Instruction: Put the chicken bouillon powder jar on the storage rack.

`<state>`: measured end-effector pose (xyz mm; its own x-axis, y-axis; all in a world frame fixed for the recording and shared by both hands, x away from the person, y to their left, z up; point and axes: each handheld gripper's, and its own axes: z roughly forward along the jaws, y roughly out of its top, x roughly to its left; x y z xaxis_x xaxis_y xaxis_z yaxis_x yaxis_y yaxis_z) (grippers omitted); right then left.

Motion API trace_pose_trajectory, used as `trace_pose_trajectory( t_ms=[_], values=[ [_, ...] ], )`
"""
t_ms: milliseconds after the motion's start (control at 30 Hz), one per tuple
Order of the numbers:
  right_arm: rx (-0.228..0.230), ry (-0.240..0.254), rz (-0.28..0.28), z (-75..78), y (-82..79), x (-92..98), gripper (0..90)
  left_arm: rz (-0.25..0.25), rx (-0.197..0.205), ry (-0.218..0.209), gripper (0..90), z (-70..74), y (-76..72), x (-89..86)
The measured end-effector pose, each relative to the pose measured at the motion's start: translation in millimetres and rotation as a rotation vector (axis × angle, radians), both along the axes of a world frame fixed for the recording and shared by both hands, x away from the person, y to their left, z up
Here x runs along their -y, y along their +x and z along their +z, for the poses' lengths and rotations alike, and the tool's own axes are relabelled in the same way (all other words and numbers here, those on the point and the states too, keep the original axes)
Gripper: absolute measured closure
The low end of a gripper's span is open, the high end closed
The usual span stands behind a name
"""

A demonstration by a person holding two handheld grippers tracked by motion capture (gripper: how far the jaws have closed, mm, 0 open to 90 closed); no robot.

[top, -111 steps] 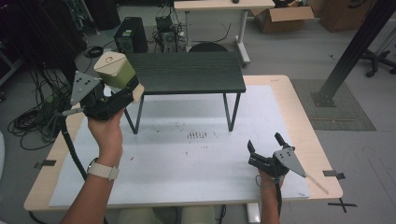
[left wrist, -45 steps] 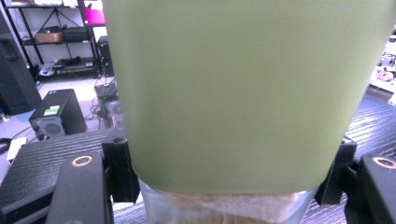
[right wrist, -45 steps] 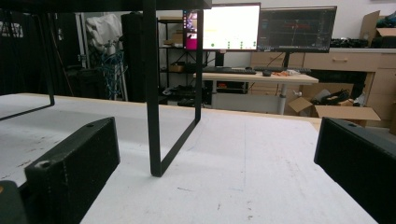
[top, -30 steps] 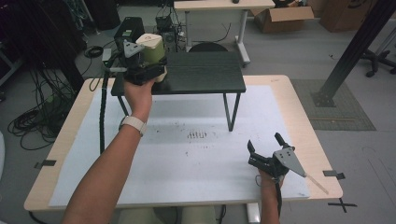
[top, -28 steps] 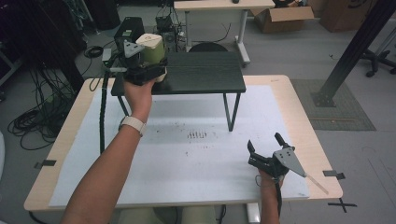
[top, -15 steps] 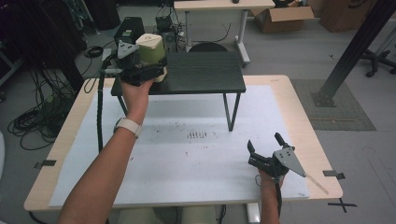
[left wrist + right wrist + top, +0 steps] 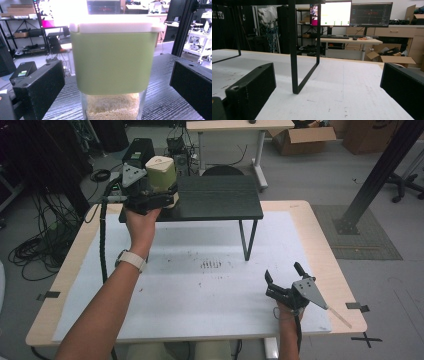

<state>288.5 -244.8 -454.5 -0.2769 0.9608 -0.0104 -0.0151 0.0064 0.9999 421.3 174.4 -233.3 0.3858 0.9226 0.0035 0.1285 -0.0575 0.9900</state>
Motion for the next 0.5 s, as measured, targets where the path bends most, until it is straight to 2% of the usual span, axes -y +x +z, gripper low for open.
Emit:
trace_pose_trajectory(
  t_ms=[233,367,500],
  values=[
    [0.001,-0.001,0.000,-0.1,-0.2,0.0,0.0,-0.006,0.012,0.031,0.2,1.6,-9.9,0.1],
    [0.002,-0.001,0.000,-0.1,-0.3,0.0,0.0,-0.011,0.018,0.015,0.3,-2.0,-17.8,-1.9],
    [0.001,-0.001,0.001,-0.1,-0.2,0.0,0.0,-0.022,0.036,0.026,0.3,-4.3,-27.3,-2.4]
  ],
)
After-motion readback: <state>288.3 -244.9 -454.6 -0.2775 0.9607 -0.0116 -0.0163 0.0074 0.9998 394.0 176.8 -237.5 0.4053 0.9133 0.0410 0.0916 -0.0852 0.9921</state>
